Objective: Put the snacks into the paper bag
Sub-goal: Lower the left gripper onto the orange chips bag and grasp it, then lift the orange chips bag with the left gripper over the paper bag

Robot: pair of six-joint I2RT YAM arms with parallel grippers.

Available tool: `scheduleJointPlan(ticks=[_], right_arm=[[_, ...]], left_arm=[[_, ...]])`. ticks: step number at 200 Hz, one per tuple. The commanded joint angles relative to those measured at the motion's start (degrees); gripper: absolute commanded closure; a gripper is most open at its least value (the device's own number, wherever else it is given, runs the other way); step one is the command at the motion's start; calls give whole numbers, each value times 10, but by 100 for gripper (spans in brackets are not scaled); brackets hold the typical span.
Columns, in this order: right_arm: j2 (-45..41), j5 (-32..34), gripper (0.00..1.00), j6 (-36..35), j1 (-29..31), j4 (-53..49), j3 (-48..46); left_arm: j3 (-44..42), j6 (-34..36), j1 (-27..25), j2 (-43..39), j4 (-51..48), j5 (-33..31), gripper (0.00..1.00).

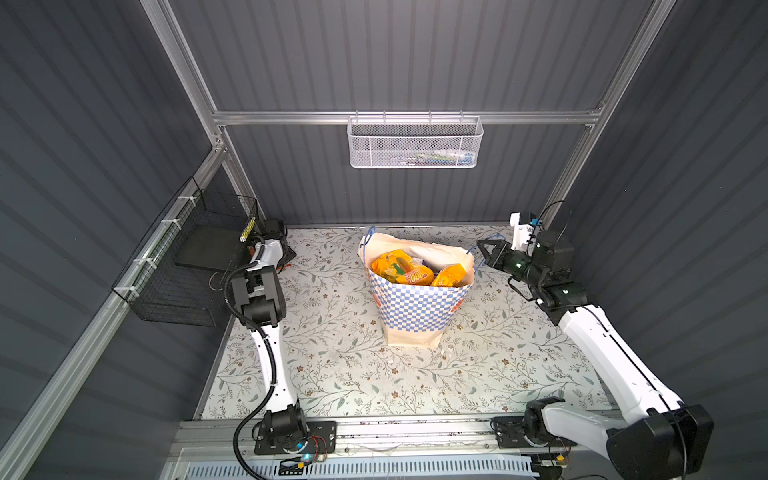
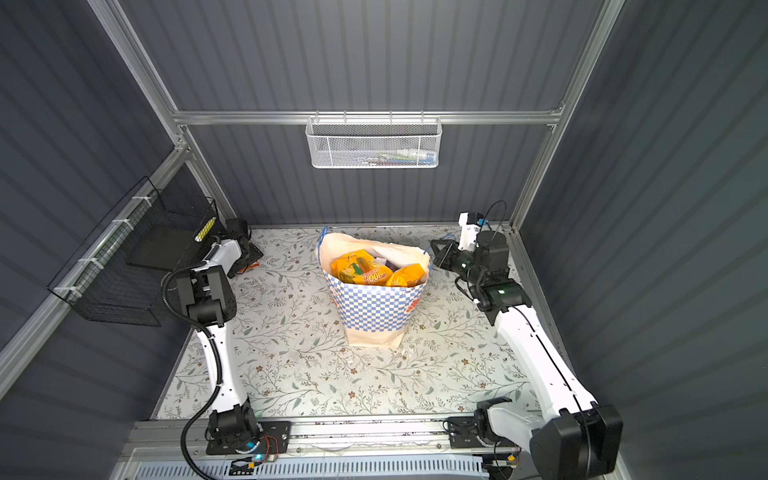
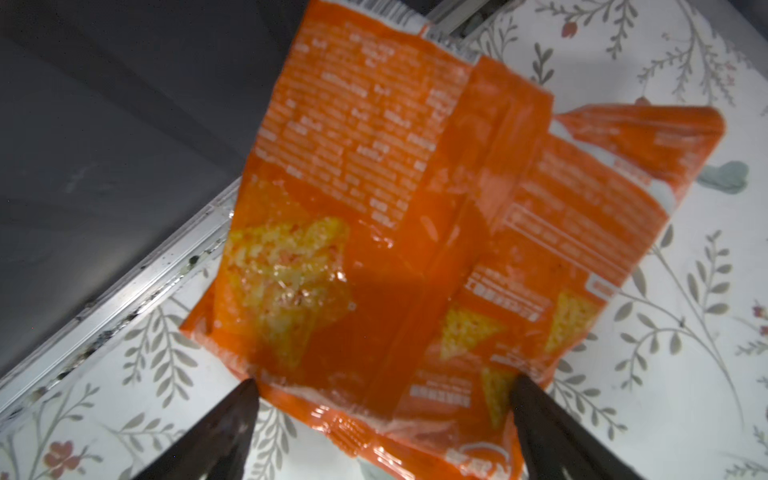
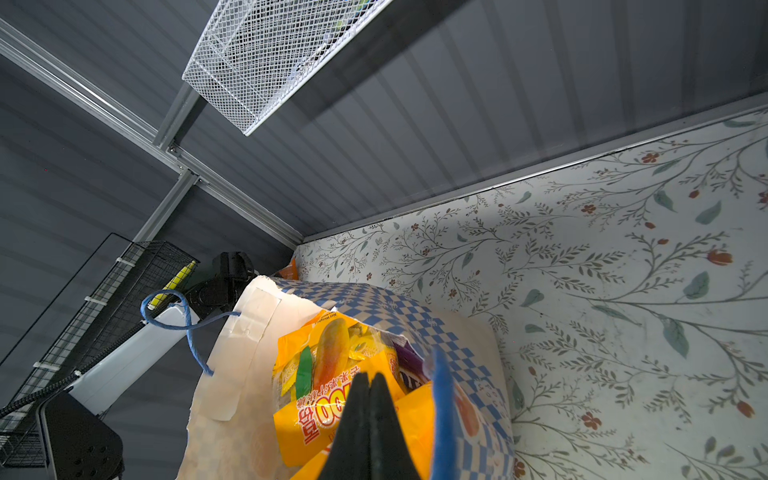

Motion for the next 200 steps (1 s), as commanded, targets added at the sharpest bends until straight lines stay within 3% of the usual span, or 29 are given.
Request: scheduleJointPlan(ticks=[1, 53, 119, 158, 200], right_arm=[[-3, -8, 100, 6, -5, 33, -1], [-14, -15, 100, 11, -10, 34, -5], [-18, -17, 100, 16, -17, 36, -8], [-36, -22, 100, 18, -18, 38, -7], [-46, -24, 100, 15, -18, 33, -6]], left_arm=[[-19, 9, 3, -9, -33, 23, 19], [-47, 17, 3, -23, -9, 78, 59], [-97, -1, 2, -48, 9, 148, 100], [-191, -32, -19, -133, 74, 228, 100], [-304, -66, -91, -271, 132, 261, 100]])
